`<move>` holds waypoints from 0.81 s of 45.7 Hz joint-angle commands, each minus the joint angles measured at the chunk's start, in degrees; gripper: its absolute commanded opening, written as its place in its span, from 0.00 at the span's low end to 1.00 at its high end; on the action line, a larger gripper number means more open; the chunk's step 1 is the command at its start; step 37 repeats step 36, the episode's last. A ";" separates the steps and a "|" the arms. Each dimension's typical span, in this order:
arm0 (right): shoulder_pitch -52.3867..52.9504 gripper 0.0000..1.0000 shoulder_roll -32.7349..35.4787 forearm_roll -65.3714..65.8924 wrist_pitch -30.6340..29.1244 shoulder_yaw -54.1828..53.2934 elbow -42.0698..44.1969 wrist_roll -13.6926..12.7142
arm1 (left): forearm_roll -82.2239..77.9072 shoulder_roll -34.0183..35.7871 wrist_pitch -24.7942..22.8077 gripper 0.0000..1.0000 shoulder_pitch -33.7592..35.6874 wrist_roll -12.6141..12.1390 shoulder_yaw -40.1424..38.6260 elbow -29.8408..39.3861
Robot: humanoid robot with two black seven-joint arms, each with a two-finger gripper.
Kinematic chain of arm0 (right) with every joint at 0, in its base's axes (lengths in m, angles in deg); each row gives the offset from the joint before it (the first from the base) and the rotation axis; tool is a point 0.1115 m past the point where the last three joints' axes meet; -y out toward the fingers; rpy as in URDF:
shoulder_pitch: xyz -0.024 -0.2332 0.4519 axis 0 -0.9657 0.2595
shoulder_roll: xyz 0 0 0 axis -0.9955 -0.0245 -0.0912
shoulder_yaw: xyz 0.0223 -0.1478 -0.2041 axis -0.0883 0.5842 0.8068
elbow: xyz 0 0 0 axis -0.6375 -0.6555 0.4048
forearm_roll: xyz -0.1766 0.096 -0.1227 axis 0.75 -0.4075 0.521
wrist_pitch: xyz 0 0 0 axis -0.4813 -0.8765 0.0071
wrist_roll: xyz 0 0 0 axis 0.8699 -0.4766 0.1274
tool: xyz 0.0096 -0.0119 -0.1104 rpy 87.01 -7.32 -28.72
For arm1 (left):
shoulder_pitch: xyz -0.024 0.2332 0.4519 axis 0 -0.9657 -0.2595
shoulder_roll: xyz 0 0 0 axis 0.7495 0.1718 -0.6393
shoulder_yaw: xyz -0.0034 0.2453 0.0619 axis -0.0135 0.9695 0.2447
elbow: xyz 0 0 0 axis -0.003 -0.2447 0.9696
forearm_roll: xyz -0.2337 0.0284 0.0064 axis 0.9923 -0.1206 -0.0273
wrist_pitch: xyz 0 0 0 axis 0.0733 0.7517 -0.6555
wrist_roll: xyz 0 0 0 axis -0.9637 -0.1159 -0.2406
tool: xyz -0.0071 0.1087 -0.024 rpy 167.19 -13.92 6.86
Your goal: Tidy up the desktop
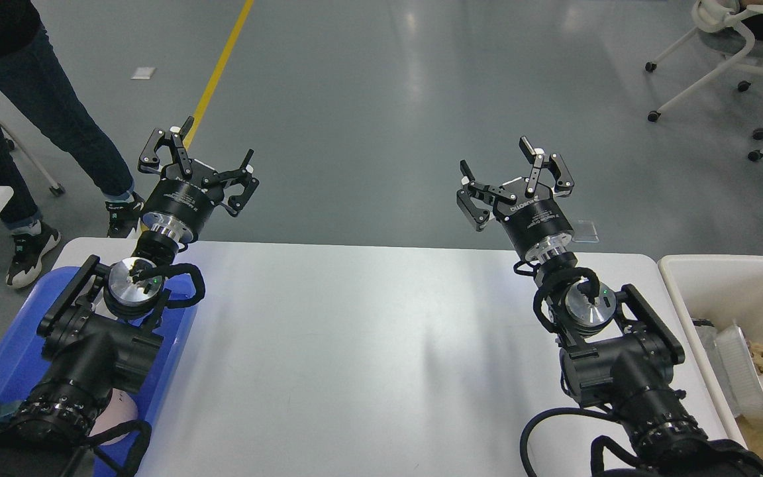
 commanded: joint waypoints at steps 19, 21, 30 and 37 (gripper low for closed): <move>-1.53 1.00 0.31 0.00 0.12 0.25 0.06 0.40 | -0.09 -0.19 -3.20 0.97 -0.06 1.14 0.18 0.03; -1.62 1.00 0.40 0.00 0.03 0.34 -0.03 0.31 | -0.18 -0.02 -3.20 0.97 0.03 1.05 0.18 -0.06; -1.62 1.00 0.49 0.61 -0.14 0.95 0.15 0.31 | -0.18 -0.19 -3.20 0.97 0.21 1.05 0.18 -0.06; -1.62 1.00 0.14 0.70 -0.14 0.87 -0.03 0.22 | -0.18 0.16 -3.20 0.97 0.38 1.05 0.18 0.03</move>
